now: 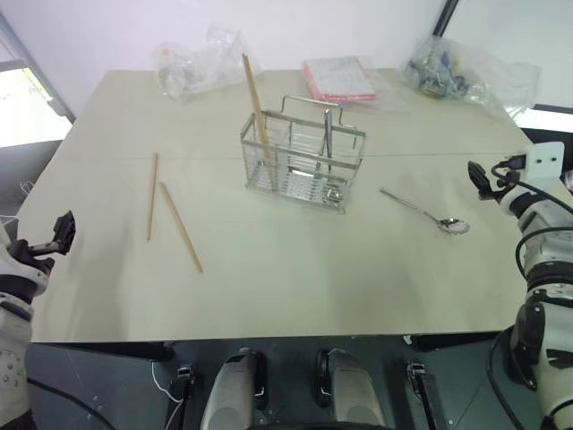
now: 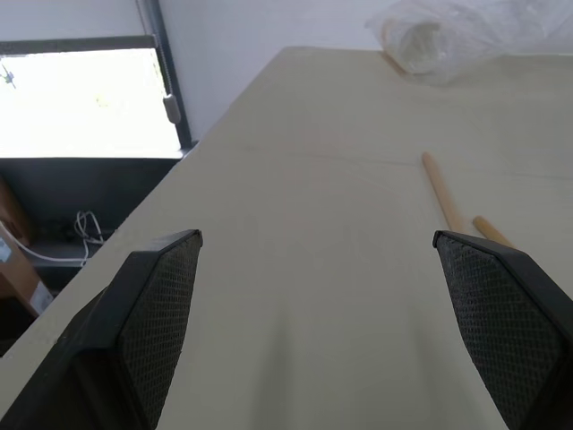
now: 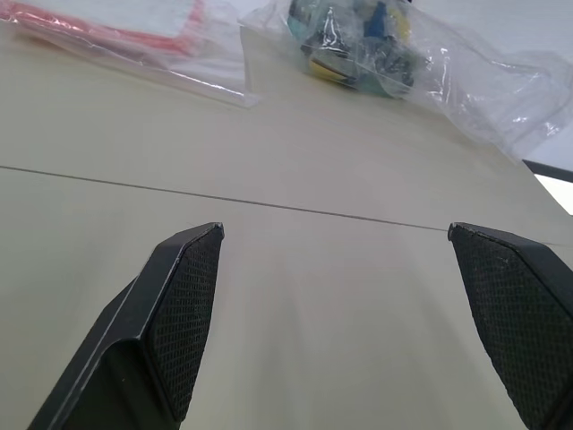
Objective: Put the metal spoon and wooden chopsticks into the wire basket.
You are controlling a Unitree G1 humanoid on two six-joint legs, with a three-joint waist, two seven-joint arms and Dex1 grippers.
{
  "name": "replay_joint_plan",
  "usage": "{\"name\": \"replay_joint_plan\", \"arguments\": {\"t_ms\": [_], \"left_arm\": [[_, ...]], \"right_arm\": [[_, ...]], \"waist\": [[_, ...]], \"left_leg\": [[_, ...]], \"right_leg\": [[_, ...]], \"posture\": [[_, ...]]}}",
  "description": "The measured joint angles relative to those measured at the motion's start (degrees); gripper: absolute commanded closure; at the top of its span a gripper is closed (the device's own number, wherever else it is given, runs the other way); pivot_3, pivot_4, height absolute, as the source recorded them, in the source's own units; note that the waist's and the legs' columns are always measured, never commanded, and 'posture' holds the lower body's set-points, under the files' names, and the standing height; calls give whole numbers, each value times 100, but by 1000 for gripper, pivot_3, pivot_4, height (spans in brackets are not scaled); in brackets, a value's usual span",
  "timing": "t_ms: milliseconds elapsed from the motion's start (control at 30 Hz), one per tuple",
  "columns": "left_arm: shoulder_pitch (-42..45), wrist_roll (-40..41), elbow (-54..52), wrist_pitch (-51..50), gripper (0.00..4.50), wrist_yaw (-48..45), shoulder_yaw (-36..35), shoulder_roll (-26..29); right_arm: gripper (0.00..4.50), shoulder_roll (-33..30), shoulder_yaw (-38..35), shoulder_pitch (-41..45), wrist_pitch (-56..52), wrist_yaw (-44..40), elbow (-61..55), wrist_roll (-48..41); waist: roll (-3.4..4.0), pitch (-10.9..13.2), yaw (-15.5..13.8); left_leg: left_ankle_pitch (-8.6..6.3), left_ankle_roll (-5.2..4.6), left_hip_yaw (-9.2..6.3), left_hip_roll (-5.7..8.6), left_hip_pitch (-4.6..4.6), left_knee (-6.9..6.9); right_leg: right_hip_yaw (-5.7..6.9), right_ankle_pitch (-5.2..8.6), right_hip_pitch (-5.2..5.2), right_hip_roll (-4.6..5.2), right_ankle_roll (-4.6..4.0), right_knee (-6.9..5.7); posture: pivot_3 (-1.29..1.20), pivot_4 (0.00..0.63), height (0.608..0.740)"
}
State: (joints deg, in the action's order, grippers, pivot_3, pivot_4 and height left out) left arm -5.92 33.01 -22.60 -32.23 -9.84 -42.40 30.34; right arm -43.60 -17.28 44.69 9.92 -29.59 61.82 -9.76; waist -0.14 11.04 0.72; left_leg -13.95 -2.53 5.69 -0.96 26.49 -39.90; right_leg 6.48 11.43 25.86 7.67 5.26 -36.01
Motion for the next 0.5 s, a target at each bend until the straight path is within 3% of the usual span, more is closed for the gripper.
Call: {"name": "replay_joint_plan", "arguments": {"t_ms": [300,500], "left_arm": [[306,37,56,-75,153,-6,1,212],[923,1100,-604,-866,153,-515,297,885]], "right_arm": [[368,-33,32,208,-16,-149,0,14],[368,-296,551,956,-453,-1364,-71,217]], "waist": [[0,0,3],[1,1,-1]], "left_leg": [[1,0,1,0,-1,0],[2,4,0,0,-1,-1]], "right_leg": [[0,0,0,0,1,-1],[-2,0,-1,0,0,0]], "posture": [[0,150,699],[0,150,699]]}}
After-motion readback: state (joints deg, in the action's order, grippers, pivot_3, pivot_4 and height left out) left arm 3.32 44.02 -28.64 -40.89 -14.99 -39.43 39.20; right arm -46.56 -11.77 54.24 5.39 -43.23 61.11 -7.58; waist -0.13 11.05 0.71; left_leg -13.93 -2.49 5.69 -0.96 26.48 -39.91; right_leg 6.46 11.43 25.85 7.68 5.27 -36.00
